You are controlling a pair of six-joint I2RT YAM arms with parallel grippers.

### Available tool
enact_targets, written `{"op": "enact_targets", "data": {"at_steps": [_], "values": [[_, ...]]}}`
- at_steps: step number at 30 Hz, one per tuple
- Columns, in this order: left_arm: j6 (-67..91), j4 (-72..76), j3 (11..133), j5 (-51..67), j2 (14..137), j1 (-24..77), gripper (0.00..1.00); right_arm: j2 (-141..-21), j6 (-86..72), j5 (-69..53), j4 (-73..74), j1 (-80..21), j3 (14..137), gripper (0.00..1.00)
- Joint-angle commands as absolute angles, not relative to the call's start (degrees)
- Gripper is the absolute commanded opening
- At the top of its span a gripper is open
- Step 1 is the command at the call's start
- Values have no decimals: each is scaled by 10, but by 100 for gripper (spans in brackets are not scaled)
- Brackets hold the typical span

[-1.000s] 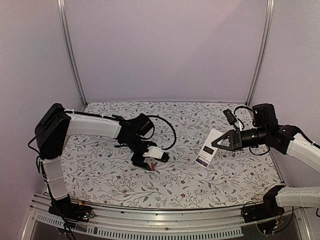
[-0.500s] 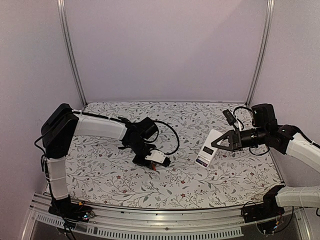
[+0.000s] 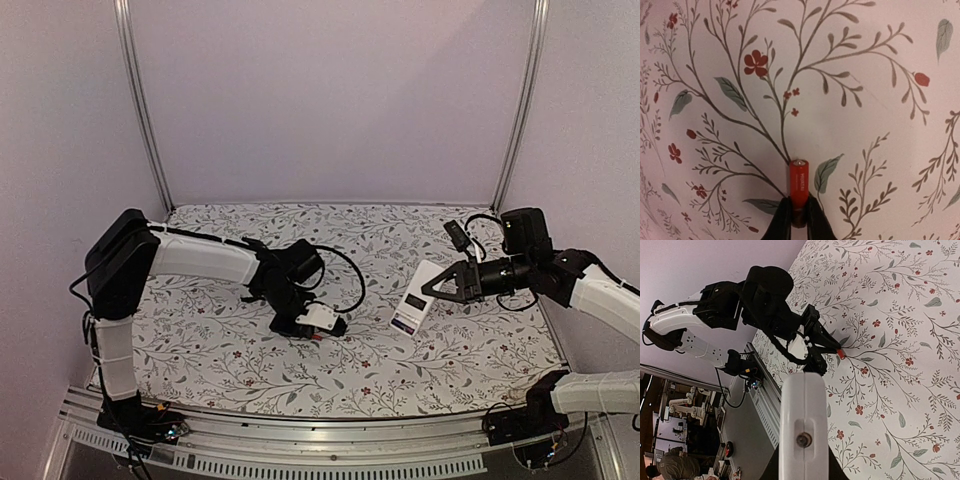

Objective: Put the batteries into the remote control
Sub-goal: Pick up the battery from the center of the board.

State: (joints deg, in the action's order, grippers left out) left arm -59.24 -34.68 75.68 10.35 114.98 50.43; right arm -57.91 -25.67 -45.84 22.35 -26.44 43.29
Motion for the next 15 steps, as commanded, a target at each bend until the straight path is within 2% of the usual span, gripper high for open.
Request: {"op": "enact_targets", "data": {"at_steps": [1,3,6,15], "values": [[-557,-359,740,88,1129,524,16,-583,-248,-470,231,-259,435,0],[-550,-361,740,78,1131,529,24,-585,-247,-470,234,-259,436,0],[-536,-367,753,77,1139,534,30,-586,-245,-469,237,-259,439,0],[-525,-379,789,78,1165,552,28,-583,-243,-466,245,-259,441,0]]}}
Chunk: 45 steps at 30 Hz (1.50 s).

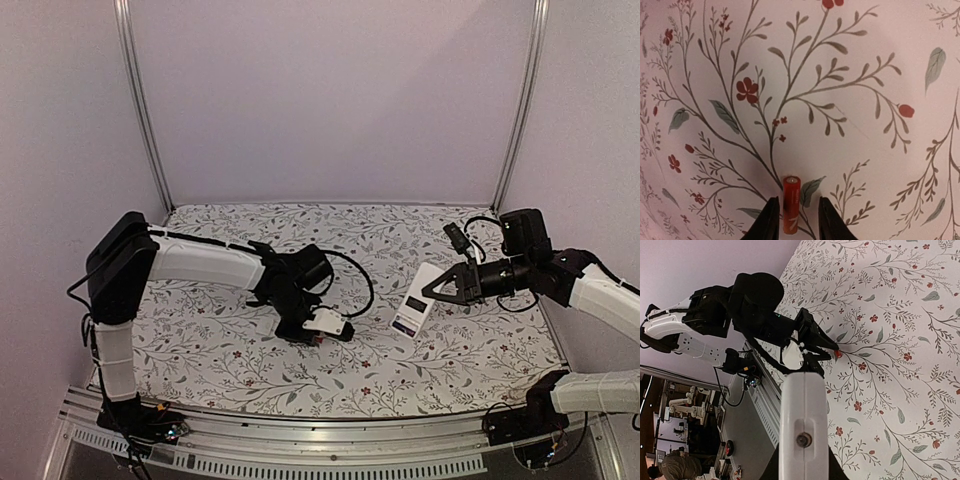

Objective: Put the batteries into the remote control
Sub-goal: Pick up the battery from the center of the board, then place the battery in the battery compartment.

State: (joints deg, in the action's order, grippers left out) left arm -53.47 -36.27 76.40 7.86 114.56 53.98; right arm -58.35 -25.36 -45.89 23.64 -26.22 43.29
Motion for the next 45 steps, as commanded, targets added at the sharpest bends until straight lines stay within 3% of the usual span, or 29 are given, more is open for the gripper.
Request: {"op": "enact_targets", "data": {"at_steps": [1,7,14,19,23,34,45], "values": [[-525,-381,793,78,1168,552,27,-582,-243,-465,246,-259,441,0],[-525,-399,803,75,1182,552,18,-580,-238,-464,252,-259,442,0],[-515,-404,801,72,1190,549,18,-582,-237,-464,254,-258,445,0],[-503,-386,789,89,1164,548,6,-584,-236,-463,258,-258,445,0],[-464,-314,743,138,1070,545,0,-587,-237,-465,263,-258,445,0],[-308,-86,620,228,845,591,0,-622,-275,-498,225,-265,446,0],[-277,-11,638,225,846,668,0,-671,-323,-509,178,-310,471,0]]}}
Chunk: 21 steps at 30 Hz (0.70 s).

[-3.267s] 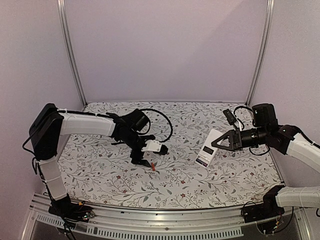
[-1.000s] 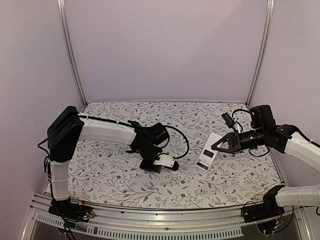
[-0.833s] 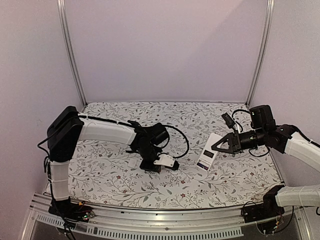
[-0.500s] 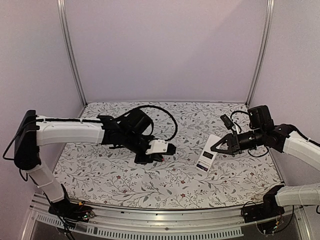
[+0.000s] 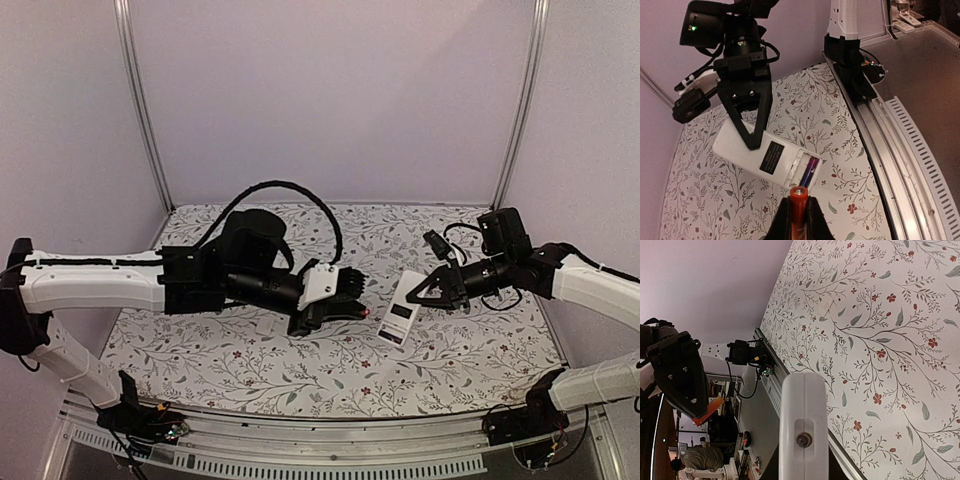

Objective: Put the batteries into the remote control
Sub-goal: Place the battery in the battery compartment.

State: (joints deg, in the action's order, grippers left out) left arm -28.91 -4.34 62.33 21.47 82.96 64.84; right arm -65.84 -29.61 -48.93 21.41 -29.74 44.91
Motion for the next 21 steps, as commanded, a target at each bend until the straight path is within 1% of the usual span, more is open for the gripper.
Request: {"op": "enact_targets", "data": {"at_steps": [1,6,8,21], "values": [[-279,-11,640,226,853,671,0,-675,-332,-513,171,-312,471,0],[-279,-11,659,238,887,681,0,-683,-367,-527,148,-323,471,0],[-282,12,665,238,897,685,0,-683,-373,-527,144,-327,470,0],[-274,32,685,250,953,689,0,-690,-396,-539,116,-335,463,0]]}}
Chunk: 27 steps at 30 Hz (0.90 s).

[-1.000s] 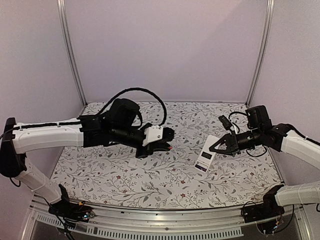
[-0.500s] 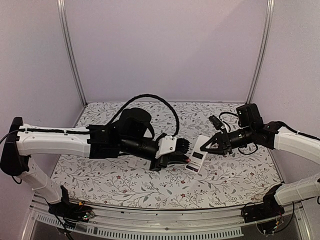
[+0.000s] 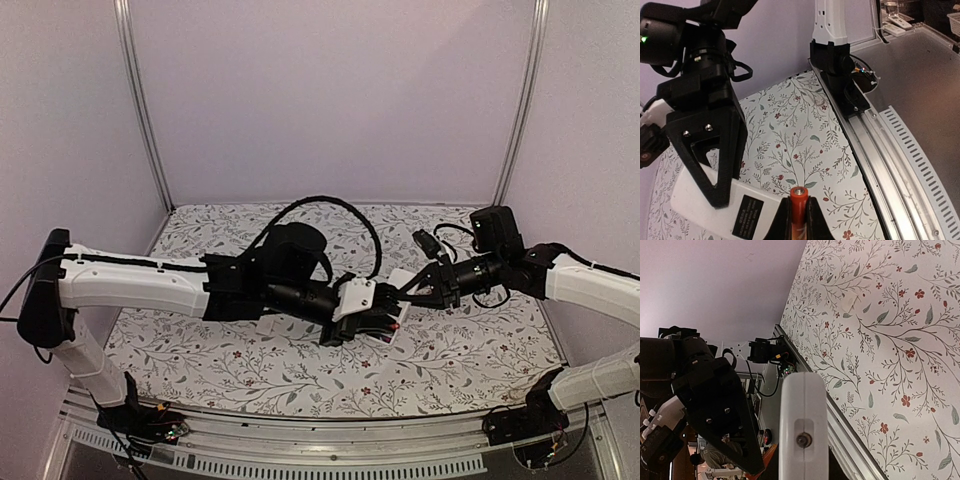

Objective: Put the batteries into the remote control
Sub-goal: Place the battery in the battery compartment.

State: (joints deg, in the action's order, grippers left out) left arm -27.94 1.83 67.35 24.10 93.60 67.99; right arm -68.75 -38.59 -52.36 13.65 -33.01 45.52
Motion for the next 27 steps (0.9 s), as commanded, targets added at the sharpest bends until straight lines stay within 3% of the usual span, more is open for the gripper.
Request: {"op": "enact_targets", "data": {"at_steps": [1,27], "values": [[-274,33,685,248,955,689,0,-688,-398,-541,117,-335,463,0],[-351,-60,687,176,969,682,0,-699,-401,-563,111,-336,459,0]]}}
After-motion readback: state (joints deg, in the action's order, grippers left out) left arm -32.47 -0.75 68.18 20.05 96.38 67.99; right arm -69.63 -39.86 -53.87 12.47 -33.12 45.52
